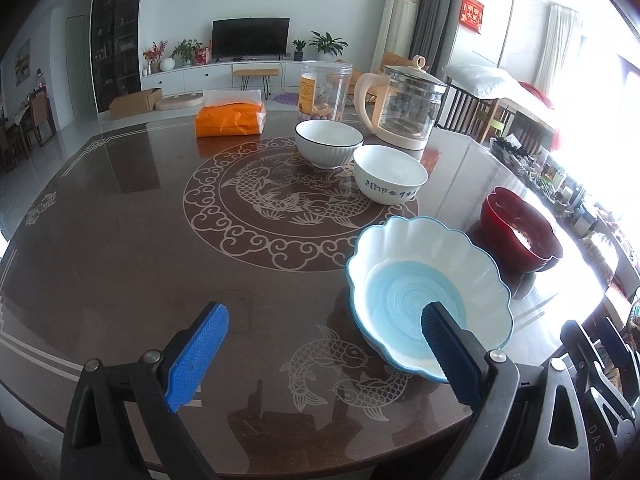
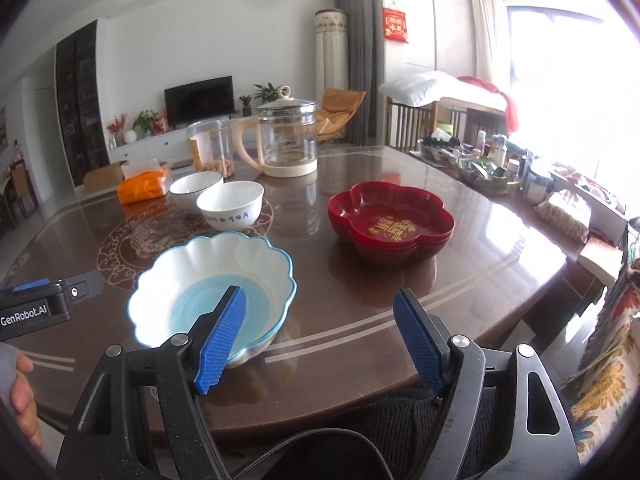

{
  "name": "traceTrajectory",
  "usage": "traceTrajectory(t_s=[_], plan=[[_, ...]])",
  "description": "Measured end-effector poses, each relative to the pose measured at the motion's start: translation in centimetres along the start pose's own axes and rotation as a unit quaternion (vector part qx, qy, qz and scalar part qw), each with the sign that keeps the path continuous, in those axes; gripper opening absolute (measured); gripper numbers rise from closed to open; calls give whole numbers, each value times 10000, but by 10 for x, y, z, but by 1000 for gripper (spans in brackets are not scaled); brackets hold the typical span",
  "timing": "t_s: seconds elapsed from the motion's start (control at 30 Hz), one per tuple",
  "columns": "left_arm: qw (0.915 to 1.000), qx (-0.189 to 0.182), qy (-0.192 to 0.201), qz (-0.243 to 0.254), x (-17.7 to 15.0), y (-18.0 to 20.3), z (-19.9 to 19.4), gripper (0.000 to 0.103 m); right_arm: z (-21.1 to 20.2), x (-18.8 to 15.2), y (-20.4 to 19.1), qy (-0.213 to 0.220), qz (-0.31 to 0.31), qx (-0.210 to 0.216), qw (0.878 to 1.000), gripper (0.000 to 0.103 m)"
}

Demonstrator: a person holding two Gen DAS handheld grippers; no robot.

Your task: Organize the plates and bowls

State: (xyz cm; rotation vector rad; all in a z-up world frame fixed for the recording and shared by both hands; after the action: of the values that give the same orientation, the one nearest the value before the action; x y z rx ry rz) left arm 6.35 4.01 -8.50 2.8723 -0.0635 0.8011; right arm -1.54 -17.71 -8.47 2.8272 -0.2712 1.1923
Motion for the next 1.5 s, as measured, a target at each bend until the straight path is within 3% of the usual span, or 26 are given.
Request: traceTrajectory(t_s=[1.33,1.5], plan=[[9974,-67,-312,-644,-10,-44,14,97,6,-7,-8,-163,-184,-32,9997,80],[9978,-68,-267,-604,-4,-49,12,97,8,-4,-4,-281,-182,182,9993,80]])
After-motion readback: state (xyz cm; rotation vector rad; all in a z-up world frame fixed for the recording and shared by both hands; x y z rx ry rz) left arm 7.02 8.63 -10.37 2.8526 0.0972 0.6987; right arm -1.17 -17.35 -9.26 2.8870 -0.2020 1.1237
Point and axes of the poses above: each gripper's, at about its wrist camera, not at the fingertips, and z roughly the way its jaws point, y to its right, x to its top, the point moved 1 cm from there along z, roughly the way its jaws point, and after that the axes turned 13 degrees about -y, right-handed, at the moved point
